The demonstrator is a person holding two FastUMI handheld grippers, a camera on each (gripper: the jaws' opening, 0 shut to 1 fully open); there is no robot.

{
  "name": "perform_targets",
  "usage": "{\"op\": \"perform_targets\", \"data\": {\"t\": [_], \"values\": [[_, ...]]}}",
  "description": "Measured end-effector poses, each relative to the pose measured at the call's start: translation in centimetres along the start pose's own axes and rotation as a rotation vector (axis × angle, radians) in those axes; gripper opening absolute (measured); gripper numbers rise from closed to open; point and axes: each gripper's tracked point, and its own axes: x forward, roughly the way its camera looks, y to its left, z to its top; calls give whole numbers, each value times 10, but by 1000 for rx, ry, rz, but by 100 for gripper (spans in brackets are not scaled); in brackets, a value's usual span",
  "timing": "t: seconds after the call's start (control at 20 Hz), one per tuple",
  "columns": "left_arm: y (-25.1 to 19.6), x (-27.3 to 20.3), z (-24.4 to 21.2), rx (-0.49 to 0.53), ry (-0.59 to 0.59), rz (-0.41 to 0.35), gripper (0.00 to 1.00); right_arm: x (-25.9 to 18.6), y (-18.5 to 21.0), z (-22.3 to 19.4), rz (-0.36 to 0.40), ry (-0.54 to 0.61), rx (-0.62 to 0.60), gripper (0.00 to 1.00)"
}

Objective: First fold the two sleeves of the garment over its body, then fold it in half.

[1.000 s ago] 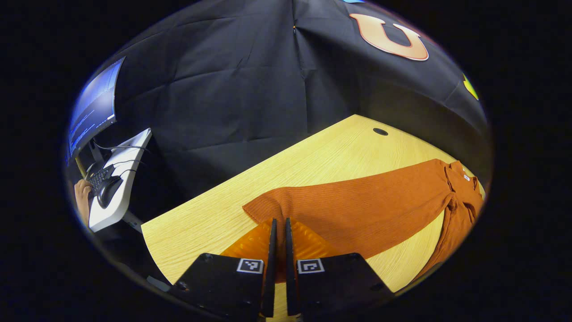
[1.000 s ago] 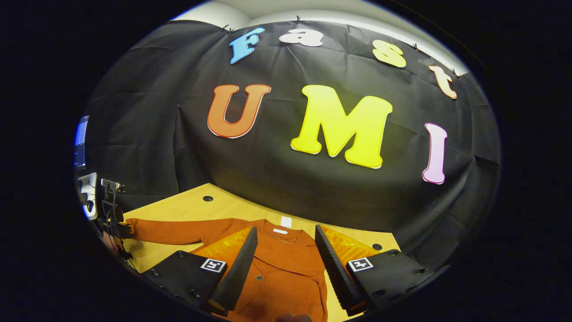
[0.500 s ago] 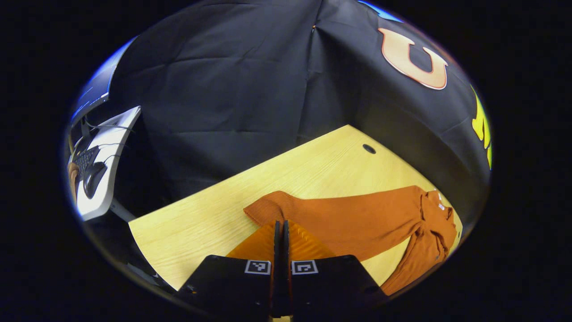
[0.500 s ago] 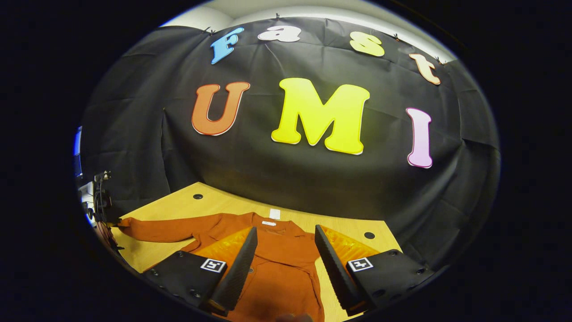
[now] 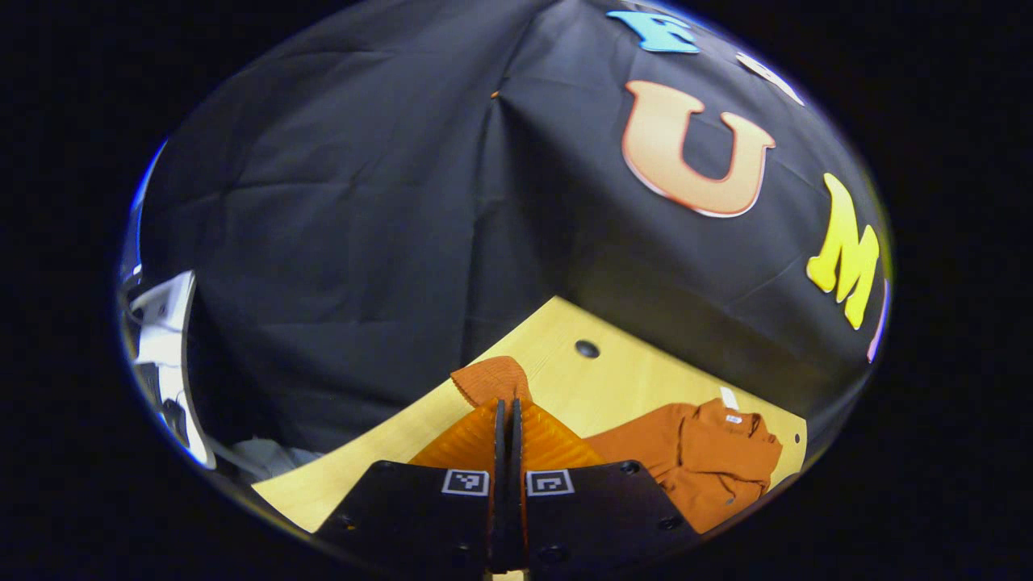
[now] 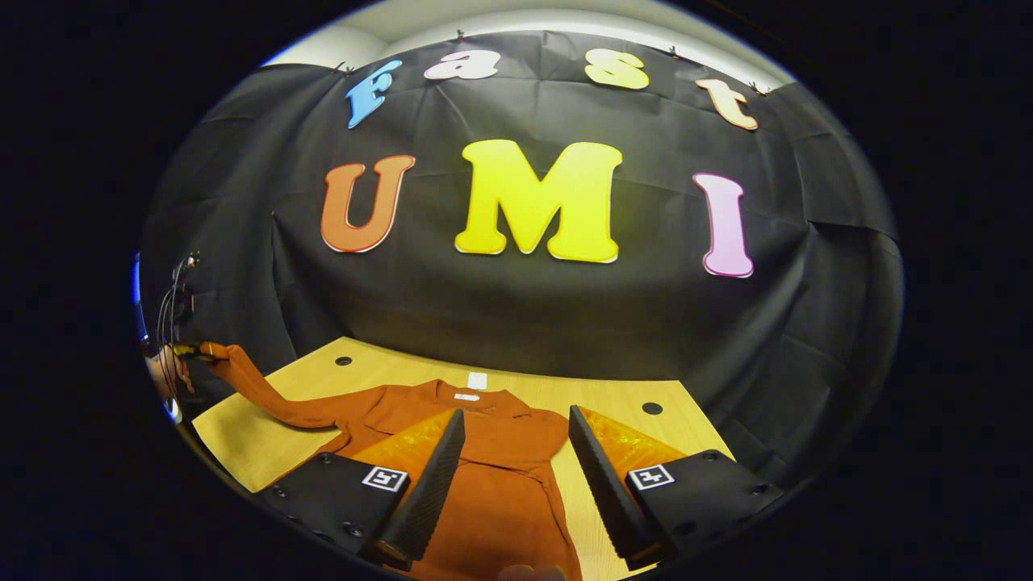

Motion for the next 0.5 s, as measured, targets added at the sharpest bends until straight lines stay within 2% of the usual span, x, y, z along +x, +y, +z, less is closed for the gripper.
{"op": "perform_targets", "data": {"t": [0.3, 0.5], "values": [[-126, 8, 83, 116, -62, -154, 3, -17, -54, -2, -85, -26, 84, 83], [-230, 9, 94, 248, -110, -286, 3, -39, -94, -5, -160, -40, 110, 84]]}}
